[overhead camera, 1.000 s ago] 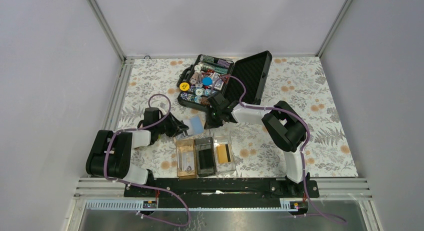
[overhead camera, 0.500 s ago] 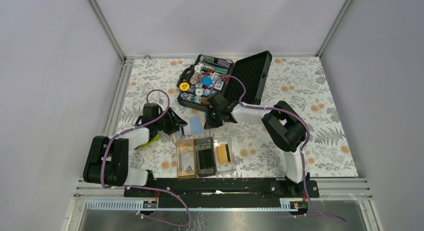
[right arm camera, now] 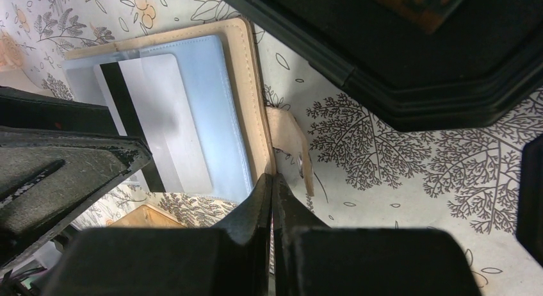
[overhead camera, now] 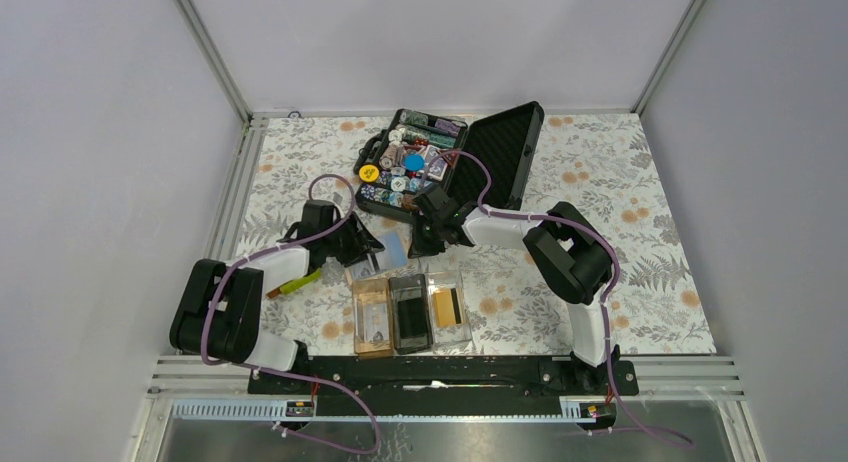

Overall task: Put the credit cards into the card holder
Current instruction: Insert the credit card into the card holder.

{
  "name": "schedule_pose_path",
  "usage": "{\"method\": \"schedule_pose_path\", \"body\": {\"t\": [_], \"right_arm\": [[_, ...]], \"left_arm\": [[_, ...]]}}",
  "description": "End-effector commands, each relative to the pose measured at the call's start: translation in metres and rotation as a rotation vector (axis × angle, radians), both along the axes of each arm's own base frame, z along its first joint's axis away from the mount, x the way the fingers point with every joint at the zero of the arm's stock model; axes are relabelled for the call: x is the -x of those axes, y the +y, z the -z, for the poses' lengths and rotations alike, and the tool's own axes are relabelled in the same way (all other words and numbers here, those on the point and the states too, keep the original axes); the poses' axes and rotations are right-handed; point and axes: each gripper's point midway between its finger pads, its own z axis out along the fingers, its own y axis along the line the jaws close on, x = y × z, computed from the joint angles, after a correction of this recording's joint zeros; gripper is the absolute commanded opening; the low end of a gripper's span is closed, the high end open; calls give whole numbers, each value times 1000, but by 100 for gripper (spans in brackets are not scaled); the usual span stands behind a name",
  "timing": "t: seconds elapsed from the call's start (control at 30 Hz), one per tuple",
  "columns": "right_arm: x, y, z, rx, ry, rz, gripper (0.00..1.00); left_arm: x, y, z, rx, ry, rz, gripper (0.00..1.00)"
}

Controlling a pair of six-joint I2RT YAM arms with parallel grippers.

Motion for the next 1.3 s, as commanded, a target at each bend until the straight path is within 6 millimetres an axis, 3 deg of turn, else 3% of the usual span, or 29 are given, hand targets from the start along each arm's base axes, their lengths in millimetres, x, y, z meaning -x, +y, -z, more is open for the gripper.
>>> {"method": "schedule_pose_path", "body": {"t": [0.0, 0.13, 0.4, 0.6, 1.0, 1.27], "right_arm": [[2, 3, 0, 25, -19, -15, 0], [2, 3, 0, 25, -20, -14, 0], [1, 2, -1, 28, -26, -11, 0], [2, 3, -2, 26, -27, -16, 0], [3, 6, -3, 23, -32, -25, 0], [2, 8, -6, 21, -42, -23, 0]], "left_arm": [[6, 11, 17, -112, 63, -2, 48], [8, 6, 15, -107, 70, 20, 53], [10, 14, 5, -156, 68, 15, 69], [13, 8, 5, -144, 79, 33, 72], [-1, -27, -2, -125, 81, 84, 72], [-3, -31, -5, -158, 100, 88, 83]]}}
